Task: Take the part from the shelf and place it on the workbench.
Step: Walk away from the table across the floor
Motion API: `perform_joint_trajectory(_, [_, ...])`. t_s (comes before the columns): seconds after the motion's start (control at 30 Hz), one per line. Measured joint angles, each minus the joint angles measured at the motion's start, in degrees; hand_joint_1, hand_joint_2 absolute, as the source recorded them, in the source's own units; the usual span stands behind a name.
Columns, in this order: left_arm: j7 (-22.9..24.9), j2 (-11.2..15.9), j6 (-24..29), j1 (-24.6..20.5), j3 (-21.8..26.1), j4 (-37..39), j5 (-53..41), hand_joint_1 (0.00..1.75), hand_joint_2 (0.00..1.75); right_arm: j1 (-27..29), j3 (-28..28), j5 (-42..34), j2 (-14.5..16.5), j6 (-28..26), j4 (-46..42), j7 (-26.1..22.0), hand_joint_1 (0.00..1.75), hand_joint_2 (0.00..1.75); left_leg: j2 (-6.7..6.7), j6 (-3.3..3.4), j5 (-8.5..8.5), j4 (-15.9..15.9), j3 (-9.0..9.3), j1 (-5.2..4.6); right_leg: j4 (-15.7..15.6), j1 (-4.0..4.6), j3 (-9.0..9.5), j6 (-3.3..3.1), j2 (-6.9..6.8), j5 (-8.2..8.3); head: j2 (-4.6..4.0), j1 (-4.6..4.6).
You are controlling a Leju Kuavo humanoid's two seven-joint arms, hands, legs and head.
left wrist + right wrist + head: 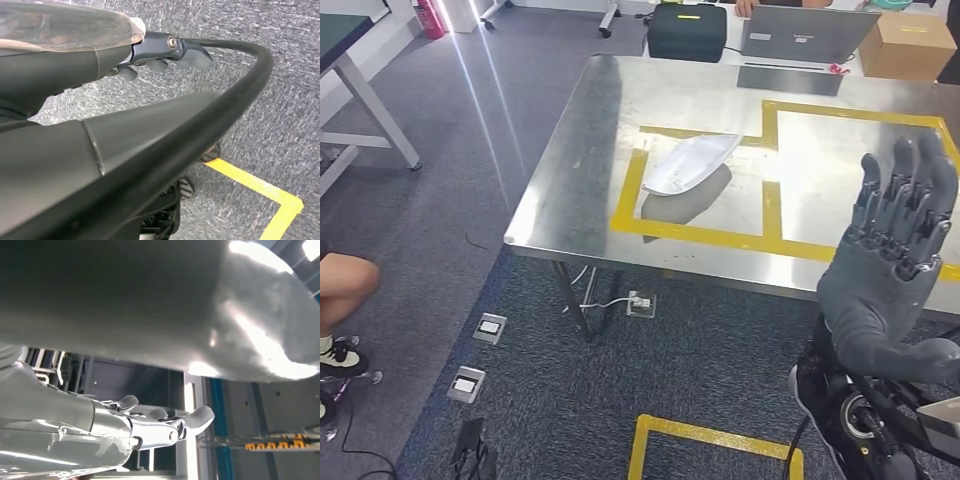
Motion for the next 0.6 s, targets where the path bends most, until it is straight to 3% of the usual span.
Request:
perform_joint_trajectory(0.07, [-0.1, 0.1, 0.0, 0.0, 0.0, 0.0, 0.2, 0.00, 0.00, 0.4, -0.4, 0.1, -0.1, 0.0, -0.5, 0.0, 0.00, 0.00, -0.08, -0.71, 0.27, 0.9, -0.80, -0.19, -4.2, 0.11, 2.20, -0.09, 0.17, 0.63, 0.00, 0.31])
perform_joint_trajectory(0.17, [-0.2, 0.2, 0.1, 0.2, 0.0, 0.0, 0.4, 0.00, 0.00, 1.1, -0.9, 0.1, -0.1, 0.1, -1.1, 0.1, 0.00, 0.00, -0.14, -1.77, 0.51, 1.5, -1.64, -0.19, -4.2, 0.15, 1.57, -1.15, 0.31, 1.12, 0.00, -0.17])
perform_joint_trajectory(0.2, [-0.3, 0.2, 0.1, 0.3, 0.0, 0.0, 0.4, 0.00, 0.00, 1.2, -1.1, 0.1, -0.2, 0.2, -1.3, 0.2, 0.00, 0.00, -0.15, -2.10, -0.55, 2.6, -2.28, -0.07, -4.3, 0.06, 1.16, -1.75, 0.27, 1.46, 0.00, -0.36])
perform_joint_trajectory(0.27, [-0.4, 0.2, 0.1, 0.3, 0.0, 0.0, 0.4, 0.00, 0.00, 1.3, -1.4, 0.1, -0.2, 0.3, -1.6, 0.2, 0.00, 0.00, -0.22, -2.63, -5.01, 8.4, -4.92, 0.08, -4.4, 0.03, 0.11, -2.85, 0.14, 2.25, 0.00, -1.04])
perform_joint_trajectory(0.33, [-0.6, 0.1, 0.1, 0.4, 0.0, 0.0, 0.5, 0.00, 0.00, 1.6, -1.5, 0.1, -0.2, 0.2, -1.8, 0.2, 0.00, 0.00, -0.25, -2.85, -9.23, 16.6, -8.05, 0.10, -4.4, 0.23, -1.08, -3.39, 0.08, 3.03, 0.00, -1.85])
perform_joint_trajectory(0.37, [-0.6, 0.1, 0.1, 0.4, 0.0, 0.0, 0.5, 0.00, 0.00, 1.9, -1.6, 0.1, -0.2, 0.2, -1.9, 0.2, 0.00, 0.00, -0.25, -2.82, -9.77, 19.0, -8.65, 0.10, -4.3, 0.35, -1.60, -3.48, 0.07, 3.41, 0.00, -2.09])
perform_joint_trajectory(0.4, [-0.6, 0.1, 0.1, 0.5, 0.0, 0.0, 0.5, 0.00, 0.00, 2.1, -1.7, 0.1, -0.2, 0.1, -2.0, 0.2, 0.00, 0.00, -0.26, -2.65, -9.15, 19.2, -8.12, 0.07, -4.3, 0.48, -2.07, -3.51, 0.08, 3.76, 0.00, -2.28])
perform_joint_trajectory(0.43, [-0.6, 0.1, 0.1, 0.5, 0.0, 0.0, 0.5, 0.00, 0.00, 2.2, -1.8, 0.1, -0.2, 0.1, -2.0, 0.2, 0.00, 0.00, -0.29, -2.34, -7.63, 16.9, -6.32, 0.02, -4.3, 0.61, -2.45, -3.50, 0.12, 4.09, 0.00, -2.48])
perform_joint_trajectory(0.47, [-0.6, 0.1, 0.1, 0.5, 0.0, 0.0, 0.5, 0.00, 0.00, 2.3, -1.9, 0.1, -0.2, 0.0, -2.2, 0.2, 0.00, 0.00, -0.33, -1.88, -5.85, 12.8, -3.53, -0.08, -4.3, 0.72, -2.73, -3.47, 0.16, 4.38, 0.00, -2.64])
perform_joint_trajectory(0.53, [-0.6, 0.2, 0.1, 0.4, 0.0, 0.0, 0.5, 0.00, 0.00, 2.3, -2.2, 0.3, -0.2, 0.0, -2.5, 0.2, 0.00, 0.00, -0.41, -0.91, -3.91, 3.9, 2.03, -0.43, -4.3, 0.89, -3.06, -3.21, 0.21, 4.89, 0.00, -2.83])
perform_joint_trajectory(0.6, [-0.6, 0.3, 0.1, 0.3, 0.0, 0.0, 0.5, 0.00, 0.00, 2.5, -2.5, 0.5, -0.2, -0.1, -2.8, 0.2, 0.00, 0.00, -0.42, -0.42, -3.67, 0.0, 4.16, -0.87, -4.4, 0.85, -3.20, -2.61, 0.12, 5.40, 0.00, -2.81])
